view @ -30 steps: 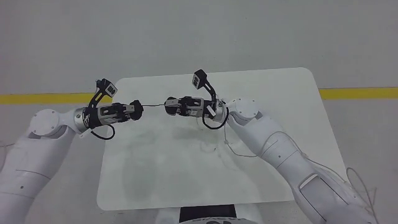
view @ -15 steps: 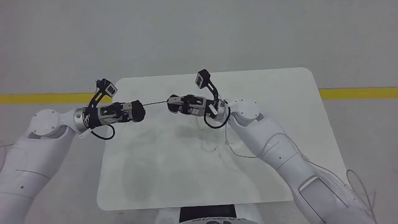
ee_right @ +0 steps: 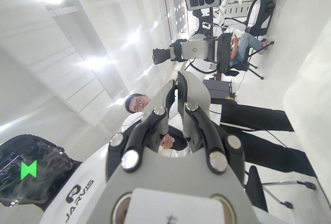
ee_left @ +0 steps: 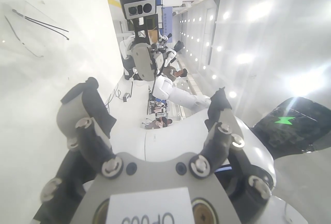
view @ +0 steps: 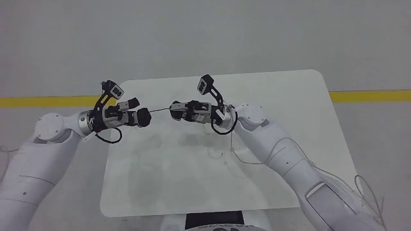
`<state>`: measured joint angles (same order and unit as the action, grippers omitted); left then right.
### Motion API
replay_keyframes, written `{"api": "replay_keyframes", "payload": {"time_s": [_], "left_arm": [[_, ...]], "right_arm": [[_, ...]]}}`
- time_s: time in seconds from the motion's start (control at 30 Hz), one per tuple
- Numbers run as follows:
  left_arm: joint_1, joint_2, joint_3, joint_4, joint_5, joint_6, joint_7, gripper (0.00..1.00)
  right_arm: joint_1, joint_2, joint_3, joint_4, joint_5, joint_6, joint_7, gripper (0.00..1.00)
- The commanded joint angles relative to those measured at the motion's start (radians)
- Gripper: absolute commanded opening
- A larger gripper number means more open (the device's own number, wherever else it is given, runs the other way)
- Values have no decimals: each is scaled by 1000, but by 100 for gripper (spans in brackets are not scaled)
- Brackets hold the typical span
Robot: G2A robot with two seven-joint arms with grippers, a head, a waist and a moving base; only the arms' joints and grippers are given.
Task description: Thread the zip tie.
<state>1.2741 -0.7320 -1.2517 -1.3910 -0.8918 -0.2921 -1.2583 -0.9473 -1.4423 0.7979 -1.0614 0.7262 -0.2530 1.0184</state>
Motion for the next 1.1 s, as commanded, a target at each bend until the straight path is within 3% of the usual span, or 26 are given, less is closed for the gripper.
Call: {"api": "replay_keyframes", "payload": {"time_s": [0.0,0.13,0.33,0.53,0.67,0.83,0.87,1.0,1.07], "left_arm": [[0,0,0,0,0,0,0,100],[7,-4,9,-17,8,11,35,100],[10,-11,10,-19,-26,18,-2,100],[9,-11,9,-19,-20,15,-2,100],[15,-15,13,-37,-13,29,32,100],[18,-18,11,-41,-23,34,12,100],[18,-19,11,-40,-24,35,8,98],[16,-22,10,-36,-27,41,-5,60],[15,-24,10,-33,-26,43,-10,50]], "right_arm": [[0,0,0,0,0,0,0,0],[-20,0,1,-31,-3,11,-26,0],[-30,-7,-5,-45,6,28,-23,0],[-26,-8,-5,-41,-9,27,-39,0],[-47,-7,-5,-73,-27,45,-67,0],[-56,-7,0,-86,-34,62,-67,0],[-57,-7,0,-87,-35,64,-67,0],[-57,-10,-1,-83,-41,67,-69,0],[-56,-12,-1,-81,-42,67,-70,0]]}}
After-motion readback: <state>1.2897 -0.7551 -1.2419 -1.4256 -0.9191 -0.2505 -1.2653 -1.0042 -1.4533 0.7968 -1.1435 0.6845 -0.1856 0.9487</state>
